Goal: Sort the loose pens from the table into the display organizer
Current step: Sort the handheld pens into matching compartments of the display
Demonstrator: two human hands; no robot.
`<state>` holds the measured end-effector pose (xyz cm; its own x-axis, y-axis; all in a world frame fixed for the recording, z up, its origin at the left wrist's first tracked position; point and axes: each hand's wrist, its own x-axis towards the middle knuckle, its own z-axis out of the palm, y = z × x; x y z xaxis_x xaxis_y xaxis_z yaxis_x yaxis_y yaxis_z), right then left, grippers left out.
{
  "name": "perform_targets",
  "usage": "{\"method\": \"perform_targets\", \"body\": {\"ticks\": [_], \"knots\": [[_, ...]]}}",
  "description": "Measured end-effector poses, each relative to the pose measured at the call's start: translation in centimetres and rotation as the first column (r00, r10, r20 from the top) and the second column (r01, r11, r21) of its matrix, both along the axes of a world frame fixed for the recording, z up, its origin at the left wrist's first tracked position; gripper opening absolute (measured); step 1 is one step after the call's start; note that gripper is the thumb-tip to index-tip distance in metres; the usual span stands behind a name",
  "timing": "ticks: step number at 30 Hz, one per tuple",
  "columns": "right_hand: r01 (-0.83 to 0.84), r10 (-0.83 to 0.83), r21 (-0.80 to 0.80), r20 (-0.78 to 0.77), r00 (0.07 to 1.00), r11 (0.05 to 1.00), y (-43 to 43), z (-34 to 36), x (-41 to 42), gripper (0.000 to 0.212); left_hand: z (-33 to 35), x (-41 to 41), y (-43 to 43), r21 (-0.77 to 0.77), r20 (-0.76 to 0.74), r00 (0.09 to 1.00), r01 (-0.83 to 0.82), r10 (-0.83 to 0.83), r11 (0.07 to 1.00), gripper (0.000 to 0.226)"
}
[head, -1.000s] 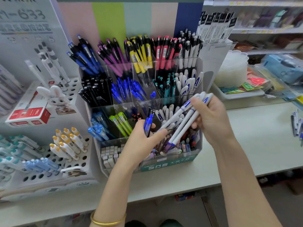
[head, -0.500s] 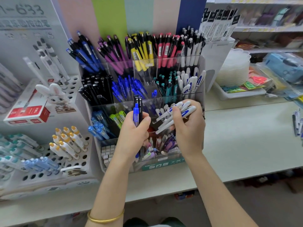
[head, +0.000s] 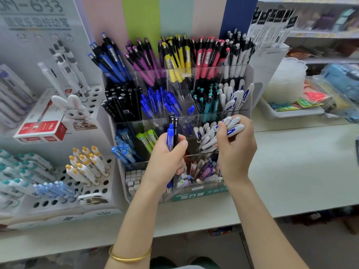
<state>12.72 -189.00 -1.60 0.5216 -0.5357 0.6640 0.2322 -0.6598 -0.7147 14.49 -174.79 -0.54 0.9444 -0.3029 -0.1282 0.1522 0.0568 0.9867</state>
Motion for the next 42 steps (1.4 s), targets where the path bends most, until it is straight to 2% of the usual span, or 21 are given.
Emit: {"method": "perform_targets", "body": {"ticks": [3,9,11,13,14,18,22,24,27,29,32,37,42], "knots": [[-0.015,0.013,-0.1,-0.02,1.0,0.995,0.0,-0.1,0.3,0.01,0.0,0.0,0.0,-0.007,-0.009,1.0,-0.001,0.001,1.0,0.003],[-0.04,0.016,-0.173,-0.136,0.991,0.984,-0.1,-1.0,1.4,0.022,-0.2,0.0,-0.3,0.002,-0.011,1.0,0.01,-0.01,1.0,0.001],[0.013,-0.052,-0.311,-0.117,0.992,0.95,-0.2,-1.4,1.7,0.027,-0.2,0.0,-0.4,-0.003,-0.012,1.0,0.017,-0.017,1.0,0.002],[0.107,-0.141,-0.469,-0.038,0.989,0.877,-0.4,-1.5,1.9,0.026,-0.2,0.1,-0.4,-0.006,-0.015,1.0,0.017,-0.017,1.0,0.002],[0.14,-0.175,-0.501,-0.023,0.984,0.854,-0.5,-1.6,1.9,0.026,-0.2,0.1,-0.4,-0.007,-0.017,1.0,0.016,-0.016,1.0,0.002],[0.185,-0.292,-0.534,-0.123,0.948,0.825,-1.0,-2.4,1.9,0.032,-0.2,0.2,-0.3,-0.017,-0.026,1.0,0.006,-0.006,1.0,0.001],[0.177,-0.304,-0.552,-0.147,0.941,0.815,-1.2,-2.8,1.3,0.044,-0.2,0.3,-0.2,-0.021,-0.019,1.0,0.01,-0.01,1.0,0.002],[0.173,-0.274,-0.541,-0.111,0.955,0.823,-1.3,-2.8,0.9,0.054,-0.2,0.4,-0.2,-0.019,-0.012,1.0,0.012,-0.012,1.0,0.002],[0.097,-0.134,-0.605,-0.017,0.991,0.79,-0.7,-3.5,0.6,0.043,-0.2,0.5,-0.3,-0.03,-0.017,1.0,0.009,-0.01,1.0,0.001],[0.047,-0.1,-0.646,-0.046,0.994,0.762,-0.2,-4.5,1.1,0.034,-0.1,0.6,-0.4,-0.044,-0.022,1.0,0.006,-0.007,0.999,0.001],[0.093,-0.208,-0.642,-0.106,0.972,0.761,0.6,-5.9,2.4,0.029,-0.1,0.6,-0.5,-0.055,-0.026,1.0,0.006,-0.007,0.998,0.002],[0.288,-0.417,-0.601,-0.082,0.905,0.745,1.5,-5.2,4.8,0.026,0.1,0.6,-0.5,-0.047,-0.027,1.0,0.001,-0.003,0.999,0.005],[0.315,-0.4,-0.594,-0.013,0.917,0.741,1.0,-4.9,5.1,0.022,0.2,0.7,-0.1,-0.061,-0.031,0.999,-0.017,0.015,0.998,0.004]]}}
